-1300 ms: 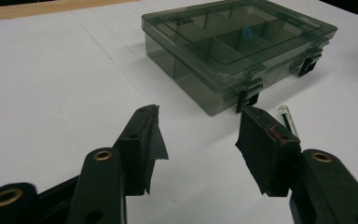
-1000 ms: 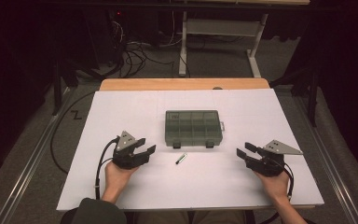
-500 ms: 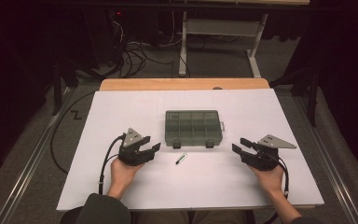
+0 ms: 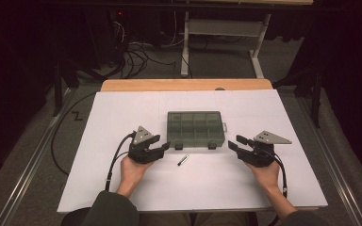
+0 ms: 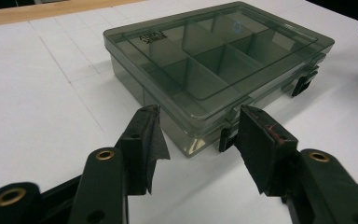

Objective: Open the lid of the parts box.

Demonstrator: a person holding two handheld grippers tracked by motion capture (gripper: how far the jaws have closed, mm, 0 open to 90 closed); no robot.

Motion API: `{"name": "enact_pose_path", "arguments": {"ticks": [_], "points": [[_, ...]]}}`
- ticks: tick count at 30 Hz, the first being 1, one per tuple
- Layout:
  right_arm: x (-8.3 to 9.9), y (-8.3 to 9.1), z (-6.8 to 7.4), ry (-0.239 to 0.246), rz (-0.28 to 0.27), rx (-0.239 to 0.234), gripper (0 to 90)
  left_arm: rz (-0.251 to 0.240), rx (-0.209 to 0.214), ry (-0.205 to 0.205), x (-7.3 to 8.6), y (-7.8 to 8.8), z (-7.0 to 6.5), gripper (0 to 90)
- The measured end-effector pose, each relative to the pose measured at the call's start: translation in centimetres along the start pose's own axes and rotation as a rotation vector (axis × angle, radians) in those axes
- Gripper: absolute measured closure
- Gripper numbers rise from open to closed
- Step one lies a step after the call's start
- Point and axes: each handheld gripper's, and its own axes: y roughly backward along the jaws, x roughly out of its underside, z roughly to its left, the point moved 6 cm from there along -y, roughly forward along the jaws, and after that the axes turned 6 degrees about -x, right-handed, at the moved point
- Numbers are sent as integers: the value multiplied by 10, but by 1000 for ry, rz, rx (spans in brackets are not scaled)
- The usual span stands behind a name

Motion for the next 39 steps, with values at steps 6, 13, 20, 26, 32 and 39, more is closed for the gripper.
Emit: {"name": "enact_pose_path", "arguments": {"ticks": [6, 13, 20, 26, 32, 39], "points": [[-4, -6, 2, 6, 6, -7, 556, 2, 7, 0, -4, -5, -3, 489], [-4, -11, 3, 3, 65, -10, 592, 35, 17, -19, -5, -9, -6, 524], [-5, -11, 3, 17, 129, -10, 630, 93, 9, -29, -6, -5, -3, 547], [-5, -11, 1, -3, 183, -35, 678, 150, 2, -26, -7, -4, -2, 581], [-6, -11, -2, 8, 247, -39, 738, 193, 1, -25, -7, -4, -2, 623], [-9, -15, -5, 42, 339, -36, 837, 264, -11, -54, -5, -4, -1, 696]]}}
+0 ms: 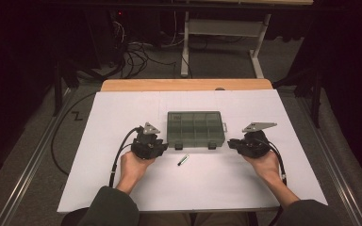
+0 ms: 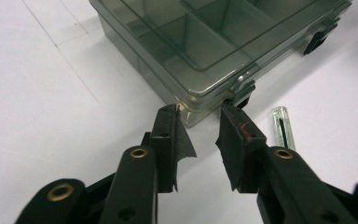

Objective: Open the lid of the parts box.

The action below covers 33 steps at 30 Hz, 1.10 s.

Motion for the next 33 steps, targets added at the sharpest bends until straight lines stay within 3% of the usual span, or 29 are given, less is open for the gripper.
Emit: {"name": "enact_pose_path", "arguments": {"ticks": [6, 13, 17, 22, 33], "points": [[-2, -2, -2, 21, 51, -5, 896, 66, -19, -28, -1, -1, 2, 746], [-4, -5, -3, 27, 88, -5, 900, 124, -49, -67, -3, -7, 1, 800], [-6, -7, -4, 28, 110, -4, 900, 148, -92, -105, -5, -9, 1, 825], [-7, -11, -4, 39, 153, -4, 900, 170, -75, -107, -7, -11, -2, 845], [-9, -15, -2, 49, 174, -6, 900, 168, -61, -100, -9, -14, -4, 840]]}}
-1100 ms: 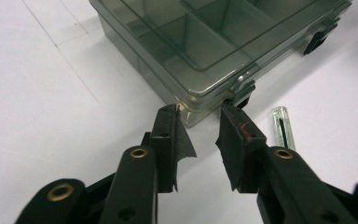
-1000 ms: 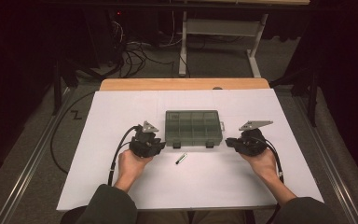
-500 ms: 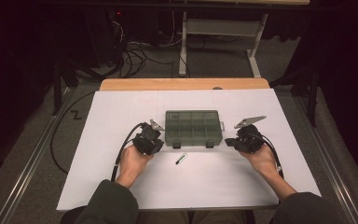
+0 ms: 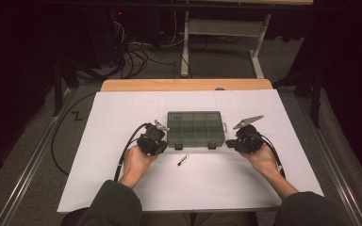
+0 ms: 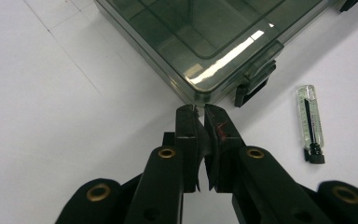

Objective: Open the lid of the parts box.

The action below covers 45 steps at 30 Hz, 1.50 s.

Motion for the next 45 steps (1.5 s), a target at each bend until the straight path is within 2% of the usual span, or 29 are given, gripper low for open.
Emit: {"name": "enact_pose_path", "arguments": {"ticks": [16, 21, 31, 38, 40, 45], "points": [[-2, 2, 1, -7, -29, -9, 887, -9, 2, 2, -4, 4, -1, 818], [-2, 2, 2, 5, -32, -9, 886, -19, 2, 10, -6, 5, 0, 817], [-4, 4, 2, -1, -44, -8, 880, -40, -3, 13, -10, 8, 0, 805], [-11, 11, 1, -12, -87, -17, 877, -43, -4, 13, -14, 8, 1, 730], [-13, 13, 0, -10, -93, -19, 876, -47, -16, 14, -16, 7, 1, 663], [-15, 14, 0, -12, -97, -17, 875, -58, -47, 8, -24, 6, 2, 571]]}}
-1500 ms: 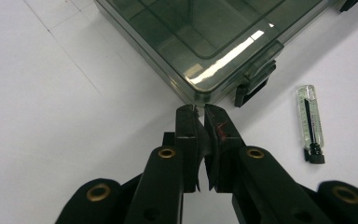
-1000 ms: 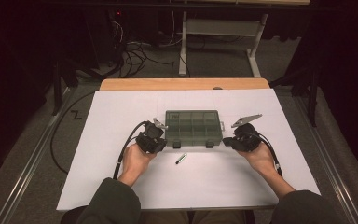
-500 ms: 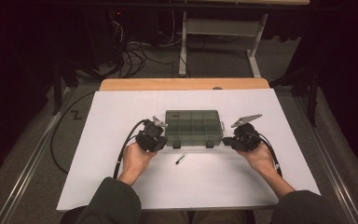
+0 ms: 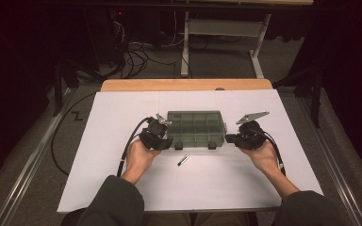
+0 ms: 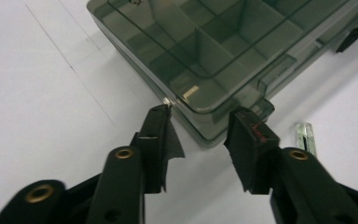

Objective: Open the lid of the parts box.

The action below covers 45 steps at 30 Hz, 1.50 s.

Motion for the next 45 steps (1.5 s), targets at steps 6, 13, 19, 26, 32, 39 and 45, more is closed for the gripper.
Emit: {"name": "enact_pose_path", "arguments": {"ticks": [6, 13, 19, 26, 32, 39, 45], "points": [[-6, 4, -1, -1, -19, -5, 866, -31, -17, -2, -10, 2, 0, 487], [-8, 3, -2, -10, -23, 2, 842, -55, -18, 14, -17, 5, 3, 472], [-9, -3, -9, -42, -13, 16, 815, -73, 5, 47, -24, 9, 8, 469], [-18, -7, -14, -72, 7, 41, 783, -105, 15, 71, -31, 11, 12, 466], [-30, -18, -20, -131, 43, 61, 749, -145, 23, 111, -37, 14, 16, 463], [-34, -29, -25, -166, 77, 77, 748, -142, 30, 116, -41, 14, 19, 461], [-37, -37, -30, -175, 104, 101, 742, -136, 17, 104, -46, 16, 21, 451]]}}
